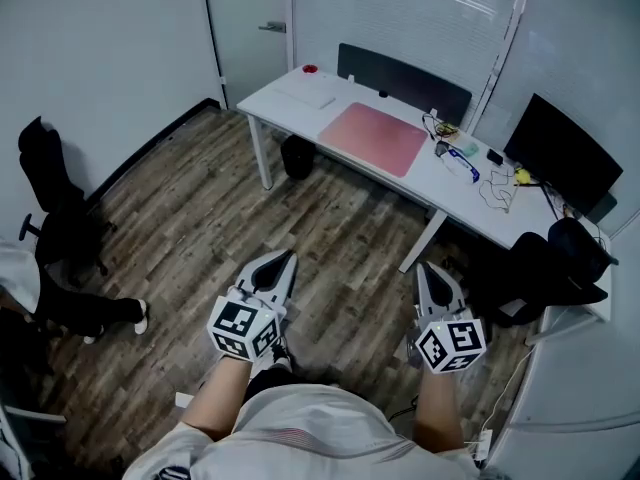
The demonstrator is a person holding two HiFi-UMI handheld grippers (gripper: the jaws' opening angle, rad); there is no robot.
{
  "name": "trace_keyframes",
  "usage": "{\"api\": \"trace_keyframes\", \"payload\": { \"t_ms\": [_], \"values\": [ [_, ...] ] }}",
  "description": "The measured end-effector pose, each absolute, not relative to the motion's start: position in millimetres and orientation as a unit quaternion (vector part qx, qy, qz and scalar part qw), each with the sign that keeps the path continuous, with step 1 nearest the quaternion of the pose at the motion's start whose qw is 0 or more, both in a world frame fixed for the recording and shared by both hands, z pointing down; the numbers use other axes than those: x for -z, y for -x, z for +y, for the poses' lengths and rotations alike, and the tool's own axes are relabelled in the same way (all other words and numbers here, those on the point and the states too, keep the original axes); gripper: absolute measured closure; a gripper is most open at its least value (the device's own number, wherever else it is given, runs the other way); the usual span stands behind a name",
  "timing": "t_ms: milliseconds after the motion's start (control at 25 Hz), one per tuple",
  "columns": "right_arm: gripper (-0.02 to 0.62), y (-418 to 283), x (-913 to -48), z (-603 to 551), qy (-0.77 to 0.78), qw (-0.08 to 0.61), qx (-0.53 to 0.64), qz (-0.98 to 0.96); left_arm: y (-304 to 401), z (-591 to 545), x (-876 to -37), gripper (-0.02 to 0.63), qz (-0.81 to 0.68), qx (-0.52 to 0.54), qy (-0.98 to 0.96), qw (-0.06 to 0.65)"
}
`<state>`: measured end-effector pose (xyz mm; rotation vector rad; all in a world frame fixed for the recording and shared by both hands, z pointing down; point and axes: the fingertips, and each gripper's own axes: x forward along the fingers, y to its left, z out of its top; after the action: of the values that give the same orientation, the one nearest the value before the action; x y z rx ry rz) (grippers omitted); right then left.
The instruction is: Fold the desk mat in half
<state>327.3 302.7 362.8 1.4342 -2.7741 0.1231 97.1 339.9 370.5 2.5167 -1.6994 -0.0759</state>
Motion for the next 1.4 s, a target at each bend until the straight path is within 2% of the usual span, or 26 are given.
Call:
{"api": "trace_keyframes", "payload": {
  "t_ms": [400, 600, 1120, 1400],
  "values": [
    [0.545, -316, -374, 283, -0.466, 0.022, -0.047, -0.883, -85, 319, -382, 0.591, -0.552, 0.023, -0.831, 0.067],
    [0.545, -293, -381, 253, -0.459, 0.006, -0.074, -0.885, -65, 292, -392, 0.591, -0.549, 0.02, -0.832, 0.079],
    [0.545, -143, -382, 141, -0.446, 0.051, -0.052, -0.892, 83, 192, -406, 0.591, -0.556, 0.038, -0.824, 0.101],
    [0.545, -90, -398, 103, -0.431, 0.088, -0.051, -0.896, 129, 157, -420, 0.591, -0.557, 0.044, -0.82, 0.123]
  ]
}}
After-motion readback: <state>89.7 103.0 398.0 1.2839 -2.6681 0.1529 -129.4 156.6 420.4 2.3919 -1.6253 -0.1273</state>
